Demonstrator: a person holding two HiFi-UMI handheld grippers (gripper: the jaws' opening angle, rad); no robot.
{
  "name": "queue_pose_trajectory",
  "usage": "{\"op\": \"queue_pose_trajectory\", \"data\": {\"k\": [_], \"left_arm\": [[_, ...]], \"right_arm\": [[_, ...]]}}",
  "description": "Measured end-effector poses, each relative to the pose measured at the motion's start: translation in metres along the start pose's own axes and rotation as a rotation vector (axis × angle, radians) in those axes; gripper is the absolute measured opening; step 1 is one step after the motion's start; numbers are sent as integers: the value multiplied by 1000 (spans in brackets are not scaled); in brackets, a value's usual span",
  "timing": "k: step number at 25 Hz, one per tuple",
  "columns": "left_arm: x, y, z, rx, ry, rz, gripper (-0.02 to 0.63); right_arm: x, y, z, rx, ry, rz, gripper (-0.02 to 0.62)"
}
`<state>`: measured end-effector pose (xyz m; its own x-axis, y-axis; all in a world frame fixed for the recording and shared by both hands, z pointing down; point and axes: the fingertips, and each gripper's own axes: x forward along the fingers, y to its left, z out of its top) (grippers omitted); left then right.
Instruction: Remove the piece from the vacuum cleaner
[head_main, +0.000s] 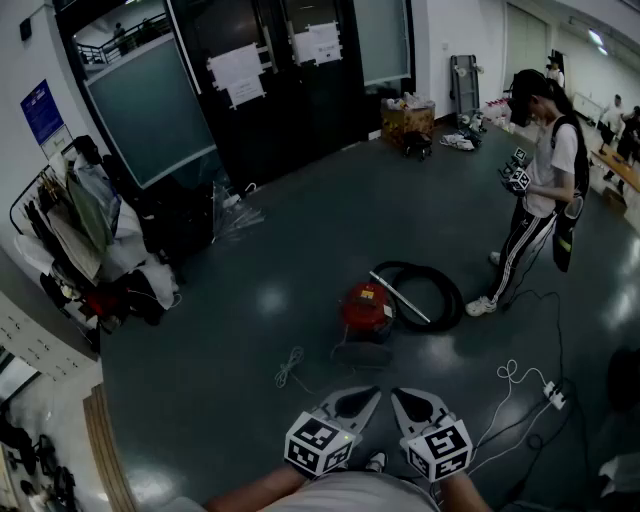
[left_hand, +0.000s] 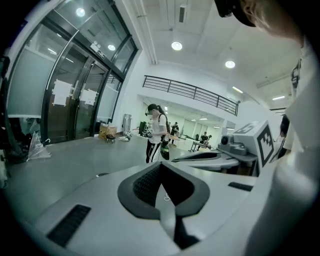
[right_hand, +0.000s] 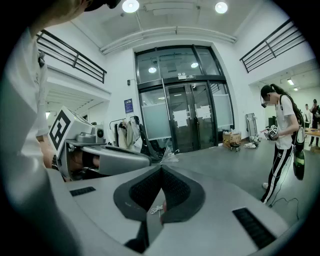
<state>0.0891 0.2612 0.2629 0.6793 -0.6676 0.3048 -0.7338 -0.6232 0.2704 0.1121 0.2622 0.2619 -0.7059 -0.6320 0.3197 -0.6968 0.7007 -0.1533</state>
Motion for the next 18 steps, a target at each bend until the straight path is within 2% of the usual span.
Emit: {"op": "queue_pose_trajectory", "data": {"k": [11, 18], "left_arm": [[15, -11, -11, -4, 22, 12, 6], [18, -15, -5, -14, -27, 10, 6]], "right_arm": [[-8, -17, -11, 17, 5, 17, 15], [-35, -39, 3, 103, -132, 63, 15]]}}
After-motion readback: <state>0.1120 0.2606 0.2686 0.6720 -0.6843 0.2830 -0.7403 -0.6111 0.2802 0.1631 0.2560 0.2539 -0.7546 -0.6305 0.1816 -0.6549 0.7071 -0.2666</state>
